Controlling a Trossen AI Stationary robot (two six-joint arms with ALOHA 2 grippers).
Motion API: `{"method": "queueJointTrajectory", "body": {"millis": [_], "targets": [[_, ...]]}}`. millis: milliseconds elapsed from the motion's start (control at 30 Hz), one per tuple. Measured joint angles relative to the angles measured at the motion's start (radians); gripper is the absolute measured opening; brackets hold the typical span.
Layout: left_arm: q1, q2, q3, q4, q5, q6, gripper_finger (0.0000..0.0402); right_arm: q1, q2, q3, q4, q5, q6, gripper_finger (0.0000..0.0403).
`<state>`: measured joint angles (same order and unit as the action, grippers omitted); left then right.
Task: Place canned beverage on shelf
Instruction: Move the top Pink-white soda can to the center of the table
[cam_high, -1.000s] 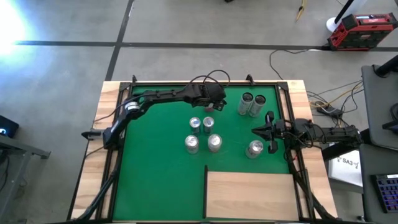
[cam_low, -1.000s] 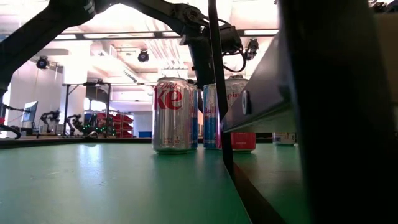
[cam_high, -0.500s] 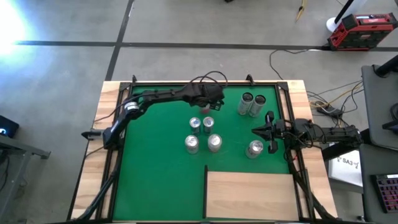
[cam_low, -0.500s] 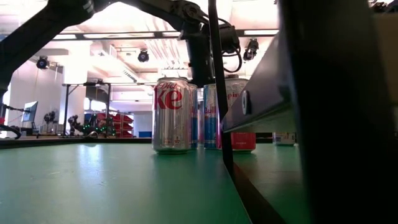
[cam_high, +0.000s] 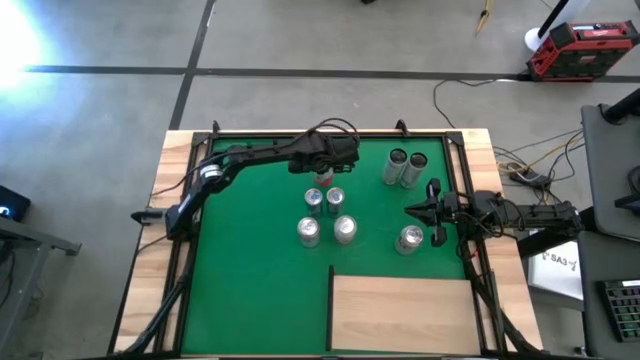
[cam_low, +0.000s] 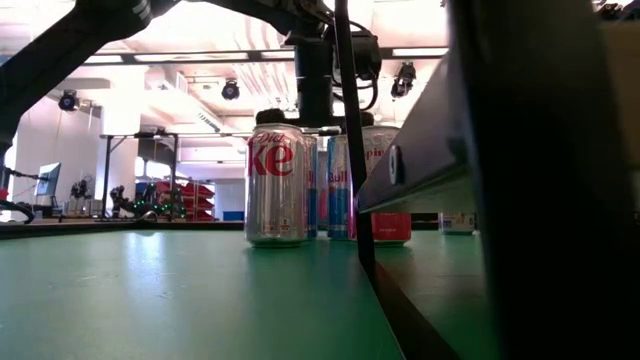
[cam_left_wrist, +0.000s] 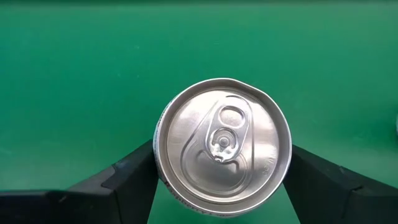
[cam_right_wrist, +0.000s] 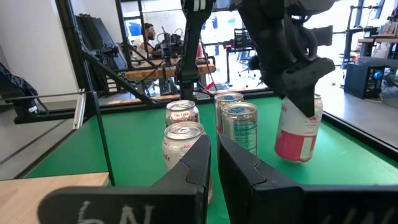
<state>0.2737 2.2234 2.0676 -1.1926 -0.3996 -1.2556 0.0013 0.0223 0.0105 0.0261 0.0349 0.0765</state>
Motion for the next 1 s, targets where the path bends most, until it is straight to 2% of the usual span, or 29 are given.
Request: {"method": "queueJointTrajectory", "body": {"millis": [167,367,500,1000], "targets": [[0.0,0.0,-0.002,-0.039,-0.01,-0.16,0.028,0.0,0.0,0.0,0.0,0.0,0.0,0.0022],[-0.002,0.0,-0.002,-0.083,-0.076,-0.297,0.028,0.0,0.0,0.0,0.0,0.0,0.0,0.0022],[-0.002,0.0,-0.018,-0.094,-0.106,-0.347,0.0281,0.0,0.0,0.0,0.0,0.0,0.001,0.0022],[-0.003,0.0,-0.055,-0.126,-0.1,-0.464,0.0296,0.0,0.0,0.0,0.0,0.0,0.0,0.0022]]}}
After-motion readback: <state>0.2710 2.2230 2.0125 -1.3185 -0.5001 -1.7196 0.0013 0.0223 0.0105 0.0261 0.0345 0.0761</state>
